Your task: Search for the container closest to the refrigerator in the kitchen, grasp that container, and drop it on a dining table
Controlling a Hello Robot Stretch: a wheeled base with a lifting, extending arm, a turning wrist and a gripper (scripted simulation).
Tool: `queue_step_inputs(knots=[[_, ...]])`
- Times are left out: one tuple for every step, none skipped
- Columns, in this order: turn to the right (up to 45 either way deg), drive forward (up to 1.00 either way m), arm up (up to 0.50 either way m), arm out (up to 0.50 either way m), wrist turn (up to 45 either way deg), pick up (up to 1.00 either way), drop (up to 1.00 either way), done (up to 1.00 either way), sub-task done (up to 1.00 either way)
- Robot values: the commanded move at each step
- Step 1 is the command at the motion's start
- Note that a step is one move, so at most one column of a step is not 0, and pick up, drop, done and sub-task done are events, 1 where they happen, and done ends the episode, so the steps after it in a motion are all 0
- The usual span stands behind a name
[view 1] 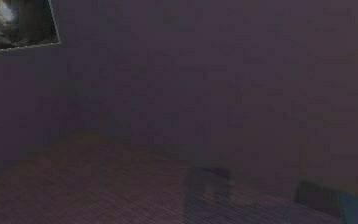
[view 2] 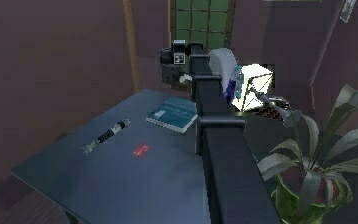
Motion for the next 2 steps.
queue_step_inputs(knots=[[0.0,0.00,0.00,-0.14,0.0,0.00,0.00,0.00,0.00],[0.0,0.00,-0.32,0.00,0.0,0.00,0.00,0.00,0.00]])
